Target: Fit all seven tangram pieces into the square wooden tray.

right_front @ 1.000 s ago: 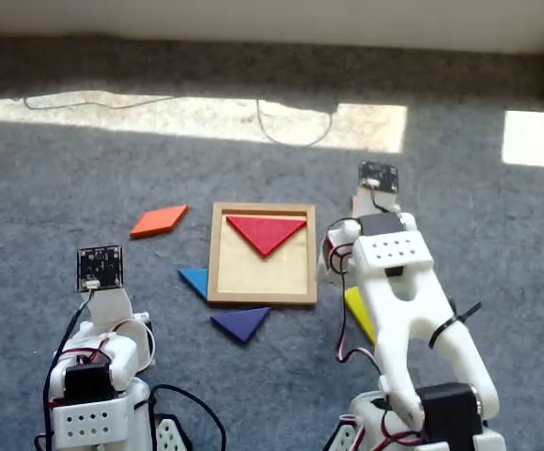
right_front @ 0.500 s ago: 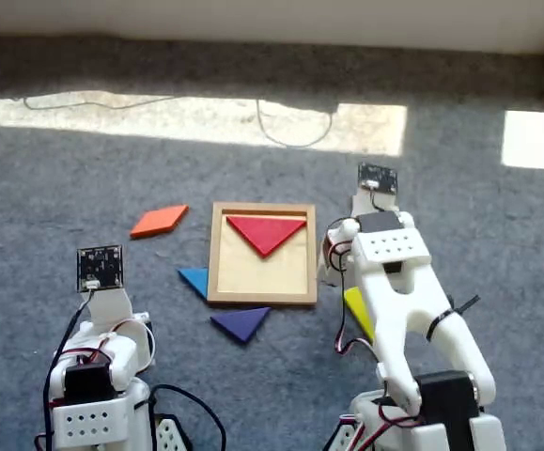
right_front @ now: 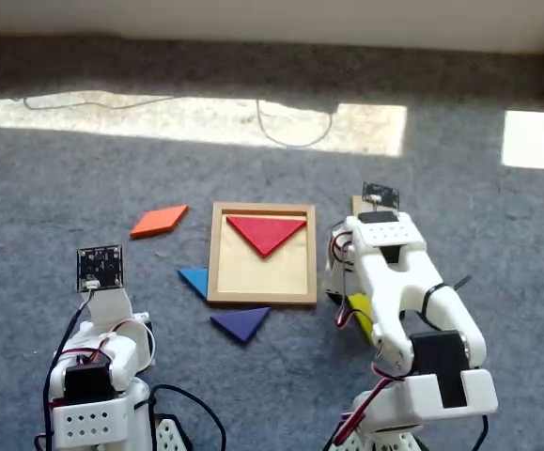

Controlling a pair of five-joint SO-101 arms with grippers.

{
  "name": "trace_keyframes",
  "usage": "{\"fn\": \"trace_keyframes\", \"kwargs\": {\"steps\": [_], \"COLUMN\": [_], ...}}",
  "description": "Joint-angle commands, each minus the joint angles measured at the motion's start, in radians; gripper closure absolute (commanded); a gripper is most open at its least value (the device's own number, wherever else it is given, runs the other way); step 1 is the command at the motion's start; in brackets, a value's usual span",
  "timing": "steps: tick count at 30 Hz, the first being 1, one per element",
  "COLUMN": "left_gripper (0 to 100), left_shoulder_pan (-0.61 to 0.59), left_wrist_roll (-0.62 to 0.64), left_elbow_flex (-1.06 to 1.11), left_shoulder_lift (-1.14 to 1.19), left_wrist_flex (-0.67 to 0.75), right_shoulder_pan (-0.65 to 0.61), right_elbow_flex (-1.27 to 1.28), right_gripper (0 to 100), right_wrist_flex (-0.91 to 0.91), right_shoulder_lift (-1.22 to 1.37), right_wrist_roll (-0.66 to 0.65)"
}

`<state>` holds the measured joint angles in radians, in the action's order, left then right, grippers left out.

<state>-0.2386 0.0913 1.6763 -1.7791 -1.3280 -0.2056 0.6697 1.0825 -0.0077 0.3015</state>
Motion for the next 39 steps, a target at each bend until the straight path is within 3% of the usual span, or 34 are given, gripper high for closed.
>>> {"fn": "trace_keyframes", "kwargs": {"steps": [1, 11, 15, 39], "left_gripper": [99, 99, 99, 99], "left_shoulder_pan": [-0.010, -0.010, -0.010, -0.010], "left_wrist_roll": [-0.005, -0.005, -0.005, -0.005], "left_elbow_flex": [0.021, 0.021, 0.021, 0.021], "left_shoulder_lift": [-0.039, -0.039, -0.039, -0.039], "left_wrist_flex": [-0.008, -0.008, -0.008, -0.008], "right_shoulder_pan": [0.016, 0.002, 0.001, 0.001], "right_elbow_flex": [-0.045, -0.044, -0.045, -0.116], "right_gripper": [64.8, 64.8, 64.8, 64.8], "right_wrist_flex": [-0.039, -0.117, -0.124, -0.122], "right_shoulder_lift": [-0.002, 0.001, 0.001, -0.001], "right_wrist_roll": [0.009, 0.018, 0.103, 0.143]}}
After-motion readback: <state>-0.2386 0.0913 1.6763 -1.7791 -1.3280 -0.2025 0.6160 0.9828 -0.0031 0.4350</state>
